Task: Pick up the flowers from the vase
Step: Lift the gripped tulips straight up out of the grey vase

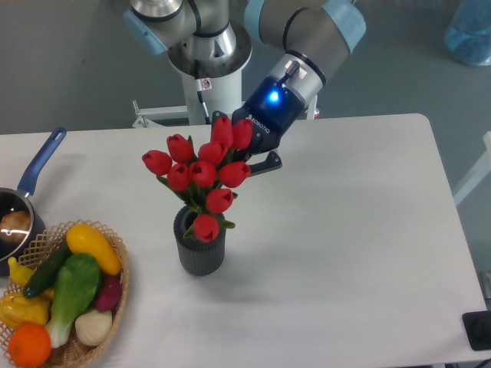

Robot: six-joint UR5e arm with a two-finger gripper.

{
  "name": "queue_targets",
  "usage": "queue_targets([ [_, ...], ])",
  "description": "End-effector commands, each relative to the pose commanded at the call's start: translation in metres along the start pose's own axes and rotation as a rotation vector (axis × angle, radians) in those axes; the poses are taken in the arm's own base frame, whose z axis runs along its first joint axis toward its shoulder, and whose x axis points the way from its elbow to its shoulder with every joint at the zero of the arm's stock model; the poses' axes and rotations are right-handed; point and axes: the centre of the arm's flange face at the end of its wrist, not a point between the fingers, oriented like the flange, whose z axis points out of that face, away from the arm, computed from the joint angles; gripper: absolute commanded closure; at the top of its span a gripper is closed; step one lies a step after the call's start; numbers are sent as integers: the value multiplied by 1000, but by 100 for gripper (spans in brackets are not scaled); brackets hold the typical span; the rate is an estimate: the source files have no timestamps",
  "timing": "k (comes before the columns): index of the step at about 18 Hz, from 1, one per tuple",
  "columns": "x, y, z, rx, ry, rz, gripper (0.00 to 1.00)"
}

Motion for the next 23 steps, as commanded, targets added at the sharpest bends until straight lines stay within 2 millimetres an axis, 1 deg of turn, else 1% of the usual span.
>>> queue_targets([
  [2, -1, -1, -4, 16, 0, -6, 100],
  [5, -7, -7, -16, 64, -5, -14, 100],
  [8, -11, -21, -22, 85, -4, -48, 100],
  [11, -13, -23, -25, 88, -10, -51, 100],
  [16, -11, -23, -25, 89, -8, -57, 100],
  [23, -3, -30, -22, 102, 9, -85, 100],
])
